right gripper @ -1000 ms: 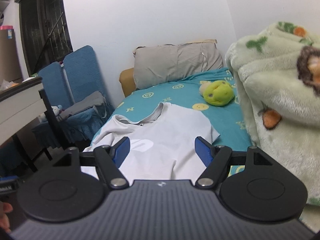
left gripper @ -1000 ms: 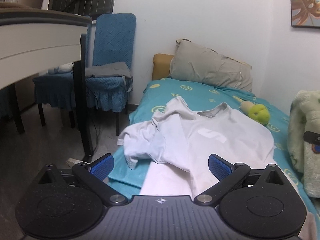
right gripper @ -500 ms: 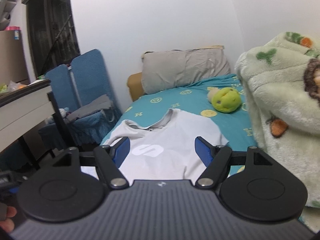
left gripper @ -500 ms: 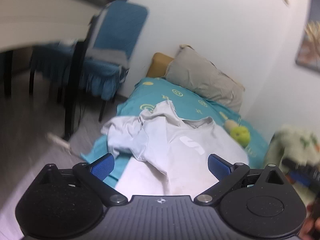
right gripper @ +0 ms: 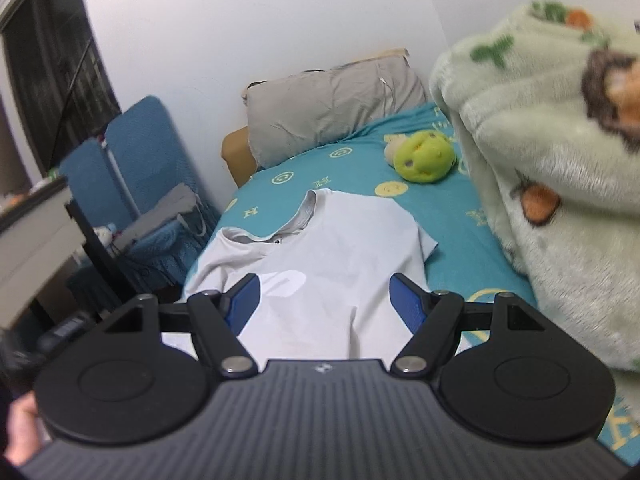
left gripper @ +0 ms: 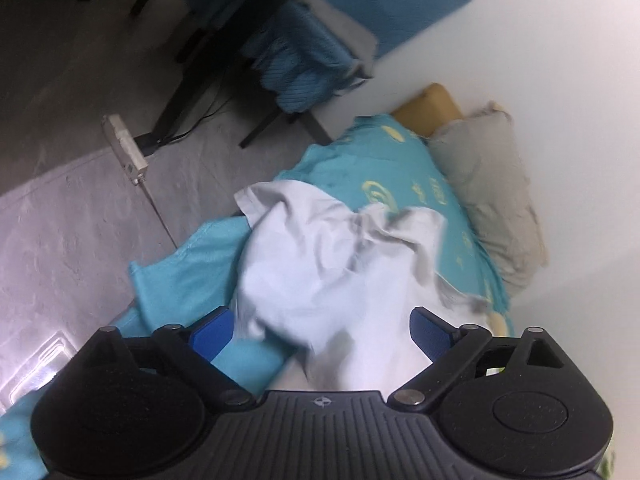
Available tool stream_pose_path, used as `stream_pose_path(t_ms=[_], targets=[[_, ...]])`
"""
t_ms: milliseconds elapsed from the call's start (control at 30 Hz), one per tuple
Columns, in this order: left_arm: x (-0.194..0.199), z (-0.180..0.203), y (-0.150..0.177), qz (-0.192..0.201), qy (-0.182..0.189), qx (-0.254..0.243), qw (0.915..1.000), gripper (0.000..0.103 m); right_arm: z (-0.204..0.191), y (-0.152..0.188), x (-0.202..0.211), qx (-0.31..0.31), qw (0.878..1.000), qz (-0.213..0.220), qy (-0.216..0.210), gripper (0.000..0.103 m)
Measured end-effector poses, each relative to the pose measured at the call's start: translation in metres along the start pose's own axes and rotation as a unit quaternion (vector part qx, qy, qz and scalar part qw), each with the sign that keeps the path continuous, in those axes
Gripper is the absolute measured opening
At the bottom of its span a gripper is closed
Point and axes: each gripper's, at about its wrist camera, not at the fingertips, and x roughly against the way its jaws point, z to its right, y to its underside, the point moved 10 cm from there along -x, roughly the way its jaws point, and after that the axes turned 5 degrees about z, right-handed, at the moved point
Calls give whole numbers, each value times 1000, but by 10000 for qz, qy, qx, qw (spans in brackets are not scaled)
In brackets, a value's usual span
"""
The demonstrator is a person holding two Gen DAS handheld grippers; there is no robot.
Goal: Fold clothes
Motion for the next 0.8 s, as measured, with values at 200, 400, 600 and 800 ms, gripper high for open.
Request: stream_pose_path(t_ms=[200, 400, 600, 800], targets=[[-54, 0, -15, 185, -285, -329, 9989, 64, 15, 7, -33, -274, 9995, -136, 118, 73], [-76, 9, -40, 253, -648, -1241, 9898, 8, 30, 18, -62, -508, 9976, -368, 281, 73], [-56, 53, -111, 1131, -426, -1685, 9783, 5, 37, 16, -57, -414, 9977, -275, 466, 73], [-82, 62, -167, 1738, -1743, -2640, 9326, 5, 40, 11, -61, -202, 9979, -171, 598, 73]])
